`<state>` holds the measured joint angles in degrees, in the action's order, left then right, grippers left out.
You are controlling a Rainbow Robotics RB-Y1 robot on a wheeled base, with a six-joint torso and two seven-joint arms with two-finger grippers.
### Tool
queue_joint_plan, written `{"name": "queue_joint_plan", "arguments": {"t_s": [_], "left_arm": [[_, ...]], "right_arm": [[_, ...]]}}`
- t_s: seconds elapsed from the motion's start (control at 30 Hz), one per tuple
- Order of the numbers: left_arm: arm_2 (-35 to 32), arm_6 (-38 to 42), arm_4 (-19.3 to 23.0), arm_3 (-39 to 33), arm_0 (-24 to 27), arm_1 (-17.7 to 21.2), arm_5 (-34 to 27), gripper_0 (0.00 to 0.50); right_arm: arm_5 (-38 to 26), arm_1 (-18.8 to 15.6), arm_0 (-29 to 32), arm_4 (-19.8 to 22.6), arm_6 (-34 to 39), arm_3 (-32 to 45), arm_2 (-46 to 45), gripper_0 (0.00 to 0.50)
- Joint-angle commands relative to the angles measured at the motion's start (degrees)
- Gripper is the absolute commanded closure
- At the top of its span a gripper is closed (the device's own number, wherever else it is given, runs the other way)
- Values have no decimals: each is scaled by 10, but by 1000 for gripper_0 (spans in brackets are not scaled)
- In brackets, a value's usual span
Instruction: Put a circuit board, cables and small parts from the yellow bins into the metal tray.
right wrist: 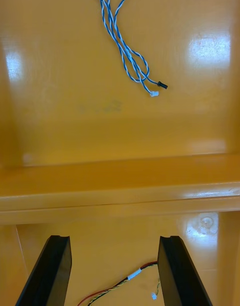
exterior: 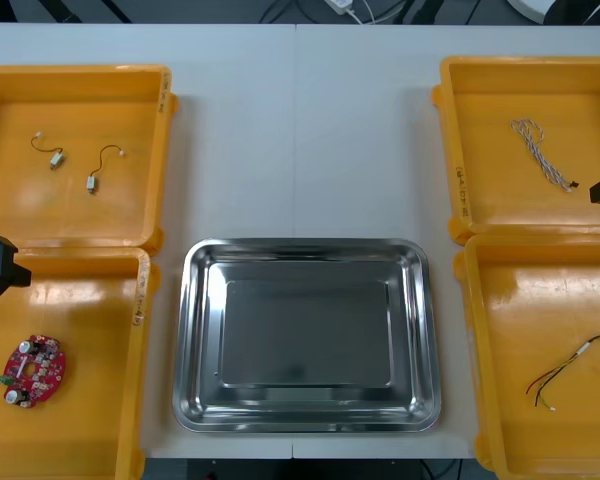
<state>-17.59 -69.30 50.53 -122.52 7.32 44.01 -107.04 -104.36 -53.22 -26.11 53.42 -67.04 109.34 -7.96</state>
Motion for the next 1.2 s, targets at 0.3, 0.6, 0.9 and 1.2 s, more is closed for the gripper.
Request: {"name": "queue_joint_plan", "arguments": {"t_s": [0.3, 0.6, 0.9, 1.2], "left_arm": [[-17, 0, 4, -19, -10, 26, -5, 0], [-17, 0, 4, -19, -10, 26, -5, 0], [-17, 0, 4, -19, -10, 26, -5, 0], [-17, 0, 4, -19, -10, 26, -5, 0]], "right_arm": [[-1, -27, 2, -4, -21, 15, -19, 0], [-1, -27, 2, -4, -21, 15, -19, 0], [-1, -27, 2, -4, -21, 15, -19, 0], [-1, -27, 2, -4, -21, 15, -19, 0]]}}
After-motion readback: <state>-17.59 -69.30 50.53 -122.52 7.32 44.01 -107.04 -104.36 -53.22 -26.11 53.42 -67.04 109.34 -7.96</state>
